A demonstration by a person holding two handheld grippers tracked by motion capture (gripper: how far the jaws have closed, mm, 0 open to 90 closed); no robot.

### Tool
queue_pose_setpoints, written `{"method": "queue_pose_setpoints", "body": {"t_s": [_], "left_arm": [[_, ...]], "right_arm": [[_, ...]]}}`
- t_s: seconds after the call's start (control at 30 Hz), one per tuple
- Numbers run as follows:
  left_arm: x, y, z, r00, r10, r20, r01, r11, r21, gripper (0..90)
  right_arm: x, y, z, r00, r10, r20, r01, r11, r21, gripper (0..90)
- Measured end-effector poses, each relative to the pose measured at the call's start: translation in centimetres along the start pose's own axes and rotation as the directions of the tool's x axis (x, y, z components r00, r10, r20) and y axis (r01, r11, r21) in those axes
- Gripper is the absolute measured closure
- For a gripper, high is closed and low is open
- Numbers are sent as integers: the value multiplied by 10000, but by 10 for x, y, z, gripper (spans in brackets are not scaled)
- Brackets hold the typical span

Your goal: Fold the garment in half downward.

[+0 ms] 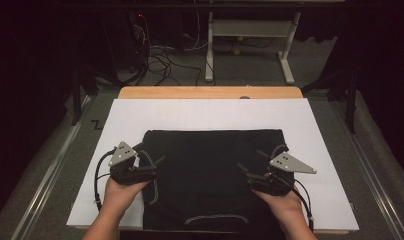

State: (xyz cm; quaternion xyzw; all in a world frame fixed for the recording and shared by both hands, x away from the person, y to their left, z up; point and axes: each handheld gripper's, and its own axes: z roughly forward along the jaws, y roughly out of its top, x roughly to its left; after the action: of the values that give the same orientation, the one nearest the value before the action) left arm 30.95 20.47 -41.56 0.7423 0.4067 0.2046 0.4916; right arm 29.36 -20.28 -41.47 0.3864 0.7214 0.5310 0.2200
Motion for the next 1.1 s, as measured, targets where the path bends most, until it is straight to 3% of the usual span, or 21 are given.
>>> {"method": "queue_pose_setpoints", "body": {"t_s": [0.17, 0.37, 0.63, 0.8, 1.1], "left_arm": [[7, 2, 6, 9999, -89, 50, 90, 9999, -106, 49], [15, -3, 11, 9995, -178, 242, 180, 9998, -76, 0], [31, -12, 7, 9984, -451, 354, 451, 9990, 5, 0], [44, -17, 0, 9967, -791, 158, 792, 9968, -58, 0], [61, -20, -13, 9914, -1296, -154, 1293, 9914, -196, 0]], "right_arm": [[5, 0, 13, 9999, 127, -52, -127, 9999, -49, 142], [13, -2, 26, 9996, 195, -215, -194, 9998, 72, 6], [28, -11, 25, 9990, -122, -441, 122, 9999, -17, 1], [32, -12, 27, 9985, -306, -455, 305, 9995, -36, 1], [43, -15, 31, 9955, -341, -889, 352, 9993, 117, 1]]}}
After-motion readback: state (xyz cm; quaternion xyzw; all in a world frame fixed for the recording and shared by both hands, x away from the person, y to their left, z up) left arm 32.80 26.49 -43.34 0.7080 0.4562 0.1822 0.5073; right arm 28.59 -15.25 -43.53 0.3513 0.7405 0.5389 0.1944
